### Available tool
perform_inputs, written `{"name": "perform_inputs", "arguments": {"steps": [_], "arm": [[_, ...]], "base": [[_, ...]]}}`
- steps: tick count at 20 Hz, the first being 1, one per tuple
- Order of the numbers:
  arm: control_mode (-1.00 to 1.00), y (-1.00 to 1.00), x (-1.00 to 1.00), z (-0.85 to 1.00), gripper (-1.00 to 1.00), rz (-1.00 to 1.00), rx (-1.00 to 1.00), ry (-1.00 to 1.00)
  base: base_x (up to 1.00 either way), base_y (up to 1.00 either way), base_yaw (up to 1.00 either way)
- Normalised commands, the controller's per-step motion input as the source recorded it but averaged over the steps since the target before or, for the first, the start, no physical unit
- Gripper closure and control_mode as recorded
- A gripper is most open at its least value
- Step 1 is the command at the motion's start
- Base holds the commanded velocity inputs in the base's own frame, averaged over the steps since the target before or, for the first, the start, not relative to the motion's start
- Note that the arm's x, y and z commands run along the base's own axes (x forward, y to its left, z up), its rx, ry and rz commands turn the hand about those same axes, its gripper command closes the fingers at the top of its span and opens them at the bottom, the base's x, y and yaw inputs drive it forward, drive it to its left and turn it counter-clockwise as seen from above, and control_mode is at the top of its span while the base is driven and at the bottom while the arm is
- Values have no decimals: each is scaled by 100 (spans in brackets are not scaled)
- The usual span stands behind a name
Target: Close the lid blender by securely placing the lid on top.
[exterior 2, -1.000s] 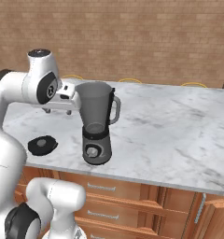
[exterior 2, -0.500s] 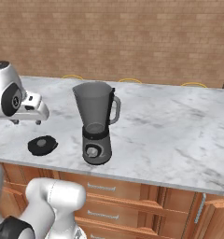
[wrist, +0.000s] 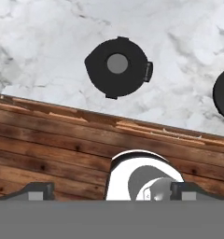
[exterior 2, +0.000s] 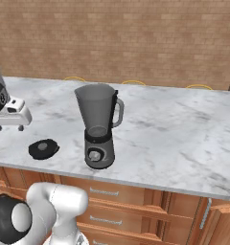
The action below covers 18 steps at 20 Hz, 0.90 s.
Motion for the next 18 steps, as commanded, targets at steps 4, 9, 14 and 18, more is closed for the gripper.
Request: {"name": "perform_inputs", "arguments": {"steps": [4, 9, 14, 18], "arm": [[-100, 10, 2, -39, -100, 3, -5, 13], [-100, 8, 15, -48, -100, 2, -5, 10], [-100, 4, 11, -43, -100, 2, -1, 5], [-100, 0, 8, -40, -100, 1, 0, 1]], "base": [[0, 0, 0], [0, 0, 0], [0, 0, 0], [0, 0, 0]]}}
